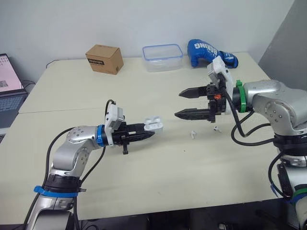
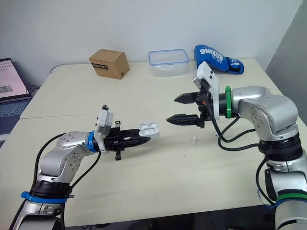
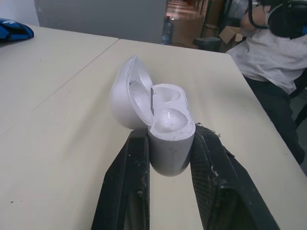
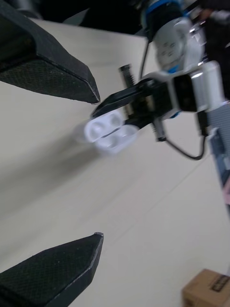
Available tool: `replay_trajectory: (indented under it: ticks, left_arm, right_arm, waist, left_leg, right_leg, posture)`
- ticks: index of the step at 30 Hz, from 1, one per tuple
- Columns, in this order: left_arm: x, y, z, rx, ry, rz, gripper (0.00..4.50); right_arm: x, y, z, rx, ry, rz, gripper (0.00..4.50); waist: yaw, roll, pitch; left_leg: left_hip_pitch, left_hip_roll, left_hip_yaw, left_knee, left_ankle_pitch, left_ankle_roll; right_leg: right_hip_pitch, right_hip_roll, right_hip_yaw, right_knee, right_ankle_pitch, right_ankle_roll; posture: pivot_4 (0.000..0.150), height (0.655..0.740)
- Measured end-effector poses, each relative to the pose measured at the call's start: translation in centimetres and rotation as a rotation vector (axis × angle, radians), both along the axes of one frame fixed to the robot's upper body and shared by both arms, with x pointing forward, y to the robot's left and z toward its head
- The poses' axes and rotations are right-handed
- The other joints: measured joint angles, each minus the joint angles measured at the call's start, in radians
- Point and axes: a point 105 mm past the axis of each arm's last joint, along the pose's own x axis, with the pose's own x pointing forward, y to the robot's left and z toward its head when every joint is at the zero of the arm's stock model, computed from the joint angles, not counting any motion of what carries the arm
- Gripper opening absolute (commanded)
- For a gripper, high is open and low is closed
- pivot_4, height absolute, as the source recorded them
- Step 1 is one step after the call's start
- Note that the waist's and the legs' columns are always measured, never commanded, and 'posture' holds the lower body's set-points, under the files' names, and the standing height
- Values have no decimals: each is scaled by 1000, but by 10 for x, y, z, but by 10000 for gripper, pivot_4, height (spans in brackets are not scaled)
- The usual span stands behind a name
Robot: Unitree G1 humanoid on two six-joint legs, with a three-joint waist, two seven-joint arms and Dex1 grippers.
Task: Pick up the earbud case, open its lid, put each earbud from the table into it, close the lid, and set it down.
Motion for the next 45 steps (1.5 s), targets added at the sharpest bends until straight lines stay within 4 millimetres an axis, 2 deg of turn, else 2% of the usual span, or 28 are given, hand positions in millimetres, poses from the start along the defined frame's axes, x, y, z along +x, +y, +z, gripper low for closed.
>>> replay_trajectory:
  ticks: [5,8,13,17,26,33,38,40,45]
  left_arm:
    - [3,2,1,4,-12,9,7890]
    - [3,1,1,3,-13,9,7890]
    - [2,0,2,4,-17,6,7890]
    - [2,0,1,5,-16,5,7890]
    - [-3,-2,0,9,-18,-8,7890]
    - [-4,-2,-1,9,-14,-5,7890]
    - [-5,-2,-2,9,-14,-6,7890]
    - [-5,-2,-2,9,-14,-6,7890]
    - [-5,-2,-2,10,-13,-6,7890]
  right_arm:
    - [29,-29,-18,-155,35,-189,44822]
    - [36,-38,-30,-215,76,-249,44822]
    - [48,-52,-39,-325,92,-349,44822]
    - [54,-67,-58,-439,121,-408,44822]
    - [53,-84,-75,-599,191,-427,44822]
    - [53,-91,-84,-640,232,-445,44822]
    - [51,-89,-85,-638,245,-432,44822]
    - [49,-84,-85,-628,255,-419,44822]
    - [40,-56,-87,-584,289,-352,44822]
  waist:
    - [0,0,0]
    - [-1,0,0]
    - [0,0,0]
    - [-1,0,0]
    - [-1,0,0]
    - [0,0,0]
    - [0,0,0]
    - [0,0,0]
    - [0,0,0]
  left_leg:
    - [0,0,0,0,0,0]
    - [-1,0,1,-1,0,0]
    - [-1,0,1,0,0,0]
    - [-1,0,1,-1,0,0]
    - [-1,0,2,-1,0,0]
    - [-1,0,1,-1,0,0]
    - [-1,0,1,-1,0,0]
    - [-1,0,1,-1,0,0]
    - [-1,0,1,-1,0,0]
  right_leg:
    - [-1,0,0,0,0,0]
    - [-1,0,1,0,0,0]
    - [-1,0,1,0,0,0]
    - [-2,0,1,0,0,0]
    - [-2,0,1,0,0,0]
    - [-2,0,1,0,0,0]
    - [-2,0,1,0,0,0]
    - [-2,0,1,0,0,0]
    - [-2,0,1,0,0,0]
  posture:
    - [1500,7307]
    - [1500,7307]
    - [1500,7307]
    - [1500,7307]
    - [1500,7307]
    - [1500,7307]
    - [1500,7307]
    - [1500,7307]
    - [1500,7307]
